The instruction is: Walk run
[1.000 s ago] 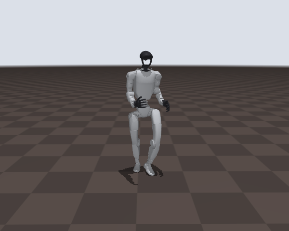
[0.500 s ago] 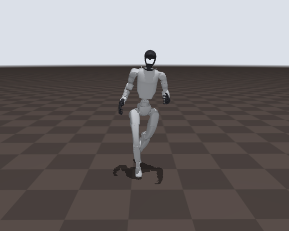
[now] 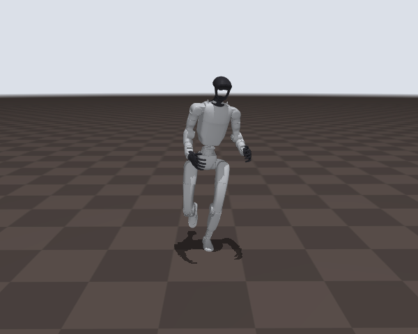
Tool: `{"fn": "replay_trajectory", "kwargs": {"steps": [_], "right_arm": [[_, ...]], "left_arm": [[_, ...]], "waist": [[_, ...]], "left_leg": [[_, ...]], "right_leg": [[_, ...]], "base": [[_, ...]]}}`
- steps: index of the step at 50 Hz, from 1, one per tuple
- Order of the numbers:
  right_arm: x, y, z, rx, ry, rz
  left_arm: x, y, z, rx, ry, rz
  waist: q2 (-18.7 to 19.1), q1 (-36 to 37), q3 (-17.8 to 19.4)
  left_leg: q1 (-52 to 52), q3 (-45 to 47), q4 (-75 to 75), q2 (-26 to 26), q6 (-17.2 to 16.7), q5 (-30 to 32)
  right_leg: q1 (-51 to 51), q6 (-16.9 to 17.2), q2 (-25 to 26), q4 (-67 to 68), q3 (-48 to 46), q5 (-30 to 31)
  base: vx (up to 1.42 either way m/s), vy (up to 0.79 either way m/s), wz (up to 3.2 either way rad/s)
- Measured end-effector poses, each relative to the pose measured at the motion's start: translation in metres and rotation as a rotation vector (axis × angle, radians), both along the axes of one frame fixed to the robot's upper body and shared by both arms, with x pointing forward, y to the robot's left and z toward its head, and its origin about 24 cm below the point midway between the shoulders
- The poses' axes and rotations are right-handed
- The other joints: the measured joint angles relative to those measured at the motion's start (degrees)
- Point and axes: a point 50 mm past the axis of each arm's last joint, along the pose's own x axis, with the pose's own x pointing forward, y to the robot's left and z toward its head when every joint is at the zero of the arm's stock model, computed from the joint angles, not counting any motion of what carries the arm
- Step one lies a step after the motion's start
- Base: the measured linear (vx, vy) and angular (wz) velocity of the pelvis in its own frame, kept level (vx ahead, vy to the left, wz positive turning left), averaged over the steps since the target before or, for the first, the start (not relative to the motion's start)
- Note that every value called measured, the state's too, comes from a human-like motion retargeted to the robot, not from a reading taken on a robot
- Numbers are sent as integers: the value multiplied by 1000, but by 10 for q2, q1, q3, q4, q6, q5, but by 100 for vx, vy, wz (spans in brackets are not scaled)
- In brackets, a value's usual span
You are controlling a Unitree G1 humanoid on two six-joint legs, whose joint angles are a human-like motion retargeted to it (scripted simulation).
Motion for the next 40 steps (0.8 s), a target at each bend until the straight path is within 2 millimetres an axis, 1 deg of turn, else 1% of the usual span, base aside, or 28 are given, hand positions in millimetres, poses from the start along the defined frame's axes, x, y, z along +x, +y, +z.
{"fn": "replay_trajectory", "kwargs": {"steps": [2,3,4,5,7,8,10,11,12,13,15,17,18,20,22,23,25,26,27,28,30,31,32,33,35,37,38,40], "right_arm": [[-52,-4,-32,0,180,-24],[-76,-4,-43,5,259,-12],[-92,-9,-47,-7,300,-10],[-105,-16,-47,-28,322,-10],[-111,-37,-38,-99,288,-60],[-109,-42,-34,-113,259,-91],[-87,-36,-28,-105,178,-86],[-67,-26,-25,-94,131,-50],[-45,-14,-19,-83,78,-11],[-22,0,-11,-71,15,35],[17,21,11,-72,-103,111],[33,28,23,-58,-155,119],[37,36,28,-32,-180,120],[44,37,40,15,-218,74],[50,33,55,51,-266,48],[51,33,61,72,-290,57],[52,30,66,98,-303,62],[52,24,65,84,-291,61],[51,17,63,66,-279,54],[51,7,60,37,-265,33],[44,-9,48,6,-220,-35],[31,-7,28,8,-136,-42],[12,-6,8,12,-41,-58],[-15,-10,-15,19,76,-97],[-72,-14,-47,34,275,-104],[-103,-24,-54,-20,365,-63],[-111,-35,-52,-68,376,-46],[-116,-53,-43,-135,354,-73]], "left_arm": [[4,-9,8,-58,-23,-18],[4,-5,12,-60,-36,1],[3,-1,18,-44,-55,8],[3,2,24,-18,-78,9],[-1,5,32,30,-108,9],[-4,7,32,45,-105,24],[-11,15,21,40,-65,85],[-15,18,12,18,-29,119],[-18,20,2,2,7,149],[-22,22,-8,-3,41,170],[-35,25,-27,18,120,191],[-64,23,-53,54,247,161],[-82,20,-66,57,323,142],[-113,20,-82,61,436,102],[-117,31,-72,80,387,114],[-116,39,-65,102,350,134],[-105,49,-52,115,271,169],[-89,43,-47,96,221,157],[-70,34,-40,76,165,136],[-48,21,-31,55,99,96],[-9,-5,-4,36,-47,19],[3,-10,4,65,-91,13],[12,-14,11,101,-130,-2],[17,-19,16,154,-157,-34],[20,-18,19,250,-162,-68],[22,-5,23,310,-149,-54],[22,3,29,311,-147,-24],[16,14,40,247,-176,41]], "waist": [[-18,-89,-80],[-24,-148,-138],[-13,-194,-159],[6,-234,-161],[24,-298,-134],[29,-323,-124],[6,-346,-105],[-21,-329,-94],[-43,-309,-80],[-55,-283,-62],[-53,-230,-42],[-42,-163,-53],[-44,-124,-75],[-47,-70,-126],[-47,-14,-109],[-44,11,-98],[-35,49,-77],[-20,53,-64],[-2,58,-44],[22,68,-14],[33,41,28],[5,39,31],[-16,23,20],[-24,-20,-18],[-49,-132,-125],[-16,-216,-152],[0,-266,-140],[20,-336,-107]], "left_leg": [[48,-19,-66,-47,11,8],[66,-26,-116,-72,15,30],[106,-38,-159,-79,11,72],[158,-51,-198,-75,3,125],[245,-38,-233,-45,-23,319],[274,0,-240,-24,-27,426],[317,38,-205,-39,4,517],[317,63,-149,-63,22,494],[309,92,-84,-74,34,465],[287,128,1,-56,34,425],[218,167,158,-22,34,343],[91,147,275,-9,34,258],[26,160,289,0,34,224],[-86,157,219,-8,31,192],[-131,143,71,-11,-14,197],[-138,114,-19,-18,-50,205],[-129,39,-180,-23,-119,222],[-114,19,-215,-10,-131,217],[-100,2,-234,0,-128,217],[-84,-9,-222,7,-96,228],[-61,-49,-92,-42,9,161],[-67,-26,-37,-25,-11,117],[-56,-11,-5,-26,-13,77],[-14,-15,-18,-61,18,46],[45,-63,-96,-127,32,46],[147,-70,-169,-114,31,111],[212,-74,-206,-101,22,193],[299,-35,-227,-61,5,409]], "right_leg": [[-158,-7,-62,103,17,-95],[-242,-10,-85,108,26,-137],[-290,-10,-95,80,16,-169],[-320,-8,-97,37,-2,-196],[-332,4,-98,-127,-21,-216],[-324,22,-92,-224,-23,-225],[-283,42,-80,-395,18,-248],[-255,45,-67,-430,62,-251],[-229,33,-55,-447,93,-250],[-205,-10,-44,-426,102,-241],[-161,-38,-25,-355,103,-320],[-80,-26,-25,-375,90,-360],[-34,-9,-28,-417,94,-359],[51,10,5,-518,69,-296],[137,35,42,-582,64,-125],[177,55,44,-599,33,-19],[226,80,66,-587,36,109],[229,69,83,-544,32,145],[226,61,96,-488,27,163],[213,54,103,-405,17,144],[142,62,69,-236,-20,102],[77,47,29,-138,7,50],[3,40,-9,-52,28,-4],[-88,51,-40,10,35,-61],[-252,36,-118,30,43,-159],[-315,-2,-124,-76,-4,-192],[-322,8,-123,-155,-13,-193],[-307,69,-98,-341,10,-177]], "base": [[284,-11,100],[222,-14,112],[188,-18,108],[146,-8,130],[152,-15,142],[236,-48,94],[240,-54,-18],[232,-55,-149],[234,-60,-208],[221,-46,-179],[237,-26,-99],[248,-7,-13],[223,7,14],[268,0,55],[236,-25,-25],[173,-34,-78],[180,-37,-63],[219,-37,0],[219,-38,31],[182,-37,53],[162,-36,59],[235,-33,-26],[312,-26,9],[326,-21,144],[314,-32,175],[270,-54,70],[243,-43,122],[191,-26,103]]}}
